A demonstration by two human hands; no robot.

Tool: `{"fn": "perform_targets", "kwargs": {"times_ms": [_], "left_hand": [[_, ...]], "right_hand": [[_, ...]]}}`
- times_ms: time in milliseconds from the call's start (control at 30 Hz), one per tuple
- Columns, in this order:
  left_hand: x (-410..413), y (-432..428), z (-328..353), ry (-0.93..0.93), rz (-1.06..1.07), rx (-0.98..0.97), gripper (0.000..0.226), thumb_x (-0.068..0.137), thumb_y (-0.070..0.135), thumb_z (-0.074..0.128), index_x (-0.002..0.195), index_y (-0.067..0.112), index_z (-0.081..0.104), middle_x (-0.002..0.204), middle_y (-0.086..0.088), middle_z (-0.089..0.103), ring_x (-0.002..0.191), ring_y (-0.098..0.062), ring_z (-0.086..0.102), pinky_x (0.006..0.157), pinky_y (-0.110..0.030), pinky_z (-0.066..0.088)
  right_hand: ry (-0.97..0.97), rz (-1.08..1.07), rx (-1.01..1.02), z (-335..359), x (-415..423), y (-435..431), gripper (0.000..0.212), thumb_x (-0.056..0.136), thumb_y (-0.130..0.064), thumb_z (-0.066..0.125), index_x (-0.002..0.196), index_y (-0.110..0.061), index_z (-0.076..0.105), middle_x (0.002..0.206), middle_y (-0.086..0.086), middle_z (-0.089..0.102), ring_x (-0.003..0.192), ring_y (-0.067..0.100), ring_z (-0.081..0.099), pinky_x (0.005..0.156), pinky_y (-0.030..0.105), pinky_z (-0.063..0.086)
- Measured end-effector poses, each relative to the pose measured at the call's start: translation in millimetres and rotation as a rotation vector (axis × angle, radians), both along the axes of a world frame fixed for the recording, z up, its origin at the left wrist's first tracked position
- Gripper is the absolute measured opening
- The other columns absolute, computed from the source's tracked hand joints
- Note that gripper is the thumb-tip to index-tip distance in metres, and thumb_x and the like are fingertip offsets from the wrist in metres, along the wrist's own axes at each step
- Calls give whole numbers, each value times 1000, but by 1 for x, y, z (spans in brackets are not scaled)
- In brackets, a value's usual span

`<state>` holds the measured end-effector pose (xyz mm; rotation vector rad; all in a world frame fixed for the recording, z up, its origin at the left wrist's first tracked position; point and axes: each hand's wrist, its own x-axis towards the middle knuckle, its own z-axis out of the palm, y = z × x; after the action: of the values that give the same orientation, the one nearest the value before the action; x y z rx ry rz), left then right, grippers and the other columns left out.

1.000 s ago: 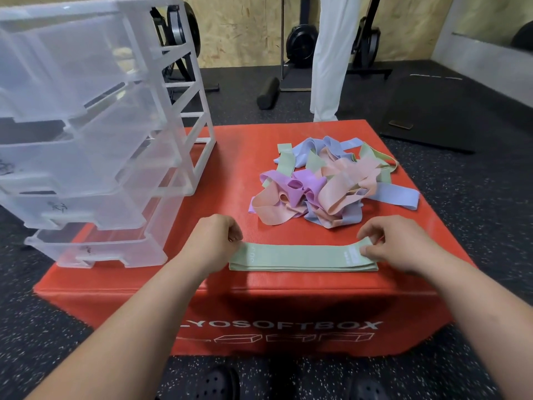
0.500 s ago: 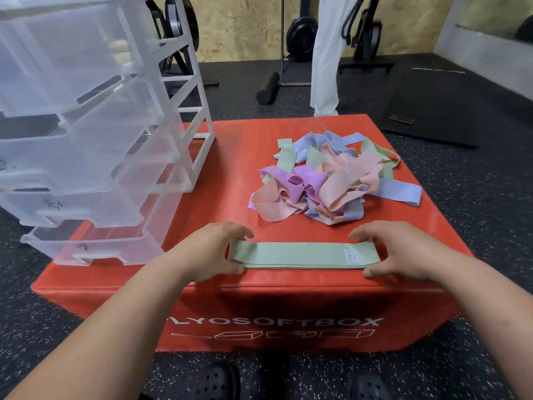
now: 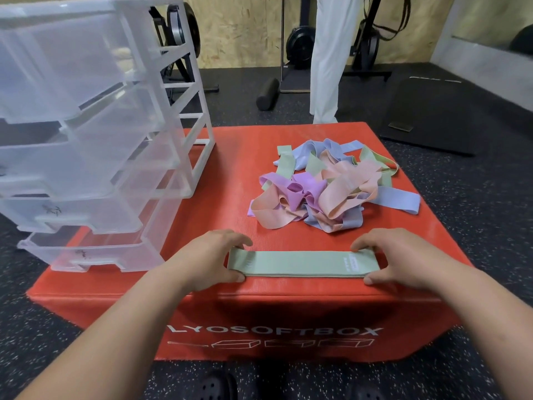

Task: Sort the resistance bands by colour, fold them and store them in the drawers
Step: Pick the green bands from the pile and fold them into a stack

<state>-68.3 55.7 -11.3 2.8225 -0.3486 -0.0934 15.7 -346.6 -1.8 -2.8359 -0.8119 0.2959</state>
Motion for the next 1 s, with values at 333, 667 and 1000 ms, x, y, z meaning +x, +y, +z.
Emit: {"fn": "perform_targets", "kwargs": {"times_ms": [333,667,1000], "left_hand": [[30,-11,7,-164,96,-196,57,86,69,70,133,37,65,120,19,66,112,-6,60,99,-36,52],[87,-20,7,-261,307,-381,40,93,49,72,128,31,68,121,10,68,110,-17,64,96,-40,53],[110,-7,-10,-240,396,-449,37,95,43,72,130,31,68,124,13,67,113,-15,62,101,-38,50]], "right_hand": [[-98,-104,350,26,13,22,40,80,-47,86,117,-40,71,111,-25,69,101,-6,62,82,11,43],[-203,-196,449,43,83,127,31,89,-33,77,120,-34,71,109,-14,70,97,11,65,89,36,53],[-122,-172,-85,23,220,201,58,92,-39,71,146,-31,54,139,10,60,134,34,48,96,46,52]]}}
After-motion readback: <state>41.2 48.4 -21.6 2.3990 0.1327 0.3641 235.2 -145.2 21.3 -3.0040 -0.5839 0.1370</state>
